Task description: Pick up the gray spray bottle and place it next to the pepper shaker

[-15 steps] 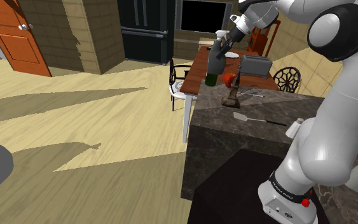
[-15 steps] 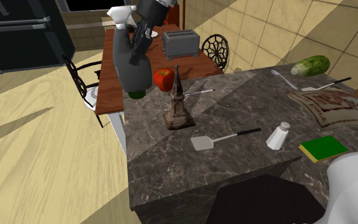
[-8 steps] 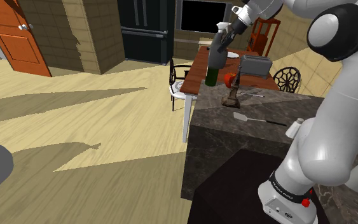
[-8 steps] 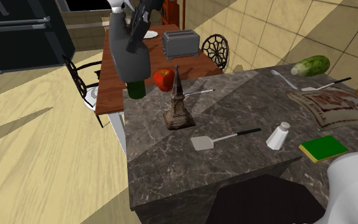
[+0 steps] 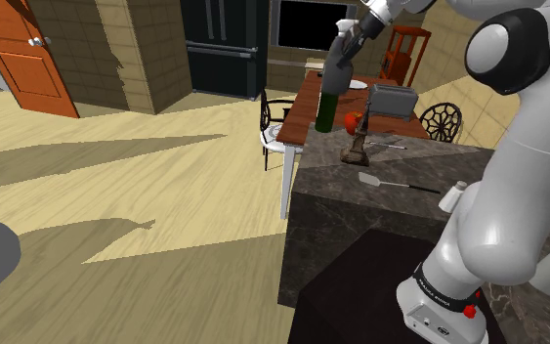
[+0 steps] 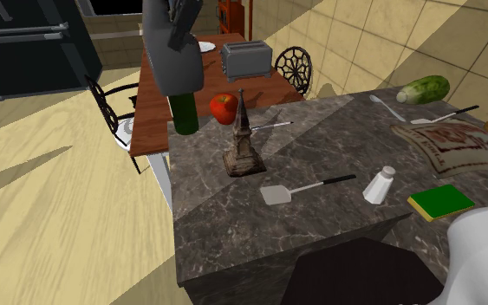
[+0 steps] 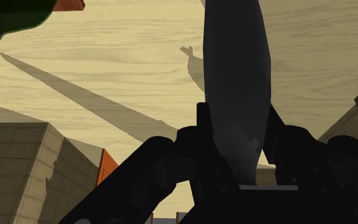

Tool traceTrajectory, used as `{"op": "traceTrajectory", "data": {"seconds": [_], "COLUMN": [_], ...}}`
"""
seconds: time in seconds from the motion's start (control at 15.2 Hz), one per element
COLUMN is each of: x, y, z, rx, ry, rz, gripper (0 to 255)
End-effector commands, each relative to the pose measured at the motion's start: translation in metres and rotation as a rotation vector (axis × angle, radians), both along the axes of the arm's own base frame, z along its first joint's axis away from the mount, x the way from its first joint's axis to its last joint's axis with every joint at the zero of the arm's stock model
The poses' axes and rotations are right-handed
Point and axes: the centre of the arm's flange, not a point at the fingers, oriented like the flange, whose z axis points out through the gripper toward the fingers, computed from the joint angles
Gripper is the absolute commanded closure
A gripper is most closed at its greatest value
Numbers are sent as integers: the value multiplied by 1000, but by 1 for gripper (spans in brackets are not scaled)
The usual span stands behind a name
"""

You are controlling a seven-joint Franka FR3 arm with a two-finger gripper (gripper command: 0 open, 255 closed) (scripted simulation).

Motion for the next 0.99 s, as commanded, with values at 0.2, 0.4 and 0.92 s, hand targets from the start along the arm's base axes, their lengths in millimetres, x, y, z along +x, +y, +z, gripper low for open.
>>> {"op": "traceTrajectory", "data": {"seconds": [0.2,0.4,0.92], "x": [0,0,-72], "y": [1,1,-33], "z": [27,42,52], "rx": [0,0,0], "ry": [0,0,0], "rz": [0,0,0], "gripper": [255,255,255]}}
